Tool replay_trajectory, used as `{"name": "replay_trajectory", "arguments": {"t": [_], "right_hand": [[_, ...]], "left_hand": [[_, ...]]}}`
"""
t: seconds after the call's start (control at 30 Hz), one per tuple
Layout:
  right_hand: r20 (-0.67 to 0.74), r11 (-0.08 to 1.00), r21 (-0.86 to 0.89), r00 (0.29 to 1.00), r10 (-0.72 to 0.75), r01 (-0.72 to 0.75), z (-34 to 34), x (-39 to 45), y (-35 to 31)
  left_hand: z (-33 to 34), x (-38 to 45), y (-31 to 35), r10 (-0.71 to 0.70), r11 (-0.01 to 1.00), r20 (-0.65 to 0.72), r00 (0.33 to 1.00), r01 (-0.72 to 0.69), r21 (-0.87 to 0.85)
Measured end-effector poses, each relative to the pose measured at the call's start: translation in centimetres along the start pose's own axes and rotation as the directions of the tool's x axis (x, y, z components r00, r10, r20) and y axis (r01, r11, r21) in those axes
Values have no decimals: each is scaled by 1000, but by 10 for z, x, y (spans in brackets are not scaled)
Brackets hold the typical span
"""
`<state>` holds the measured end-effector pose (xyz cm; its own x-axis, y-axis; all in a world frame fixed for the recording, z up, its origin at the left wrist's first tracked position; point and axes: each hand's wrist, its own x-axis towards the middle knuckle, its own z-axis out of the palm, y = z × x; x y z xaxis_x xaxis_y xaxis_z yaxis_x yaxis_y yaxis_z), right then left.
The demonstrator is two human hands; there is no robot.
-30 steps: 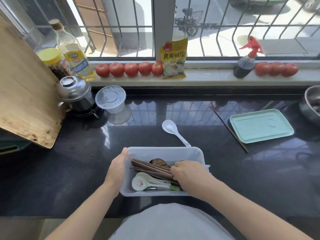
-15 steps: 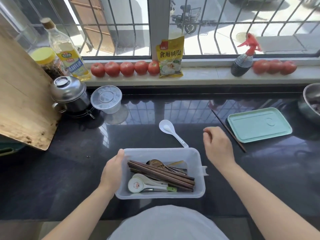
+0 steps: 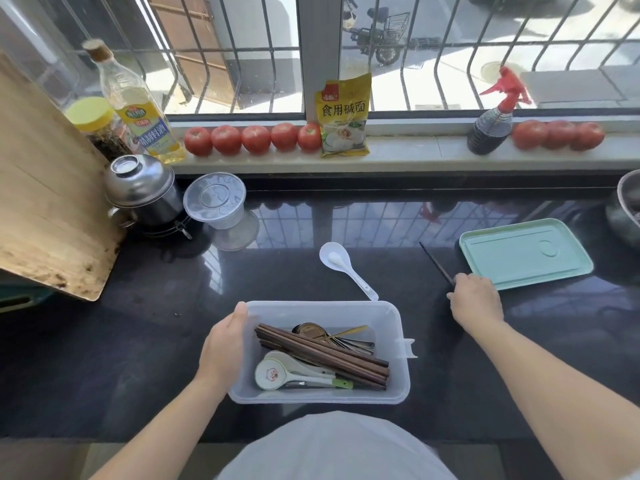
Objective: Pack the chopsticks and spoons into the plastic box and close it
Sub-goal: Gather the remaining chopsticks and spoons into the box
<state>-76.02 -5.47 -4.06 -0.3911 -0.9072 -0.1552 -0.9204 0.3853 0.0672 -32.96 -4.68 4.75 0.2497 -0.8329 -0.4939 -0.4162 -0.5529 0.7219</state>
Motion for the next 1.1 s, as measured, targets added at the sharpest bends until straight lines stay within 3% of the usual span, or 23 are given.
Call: {"name": "replay_trajectory", "arguments": {"t": [0.2,0.27,0.33,0.4,0.47,0.53,0.6,0.63,0.7,0.87,0.97,1.1], "right_hand": [[167,982,187,985,-50,18,-12,-30,-28],[64,923,385,998,-20,-6,-46,-34,-49],[-157,773,632,986,60,54,-95,-45,-77],[-268,528,827,961,64,195,-149,-69,-107],[-279,327,890,947,-158,317,-186,-99,-136],[-230,407,797,847,-480,447,-184,-121,-157],[-2,634,535,752,-659,558,-154,-129,-168],[124,700,386,718,-685,601,-135,-129,-170],[267,725,242,675,-688,644,-105,-128,-172],[244,679,129,640,-728,723,-86,-133,-184],[88,701,221,702,-707,678,-100,-129,-183],[-125,800,418,900,-419,430,-120,-85,-161]], "left_hand": [[-1,0,0,-3,1000,15,1000,3,-13],[-3,1,-3,-2,1000,23,1000,2,-12],[-4,3,-6,-4,1000,33,999,4,-14],[-3,4,-8,12,1000,54,998,-13,11],[-4,4,-9,8,1000,60,998,-7,-14],[-6,4,-9,-33,998,60,998,36,-56],[-6,3,-9,-43,996,78,996,48,-72],[-7,3,-9,-46,996,87,995,53,-78],[-7,2,-8,-42,994,96,995,51,-92],[-6,2,-10,-27,996,78,997,34,-83],[-6,2,-10,-39,996,77,996,45,-78],[-5,1,-7,-46,997,57,997,49,-59]]}}
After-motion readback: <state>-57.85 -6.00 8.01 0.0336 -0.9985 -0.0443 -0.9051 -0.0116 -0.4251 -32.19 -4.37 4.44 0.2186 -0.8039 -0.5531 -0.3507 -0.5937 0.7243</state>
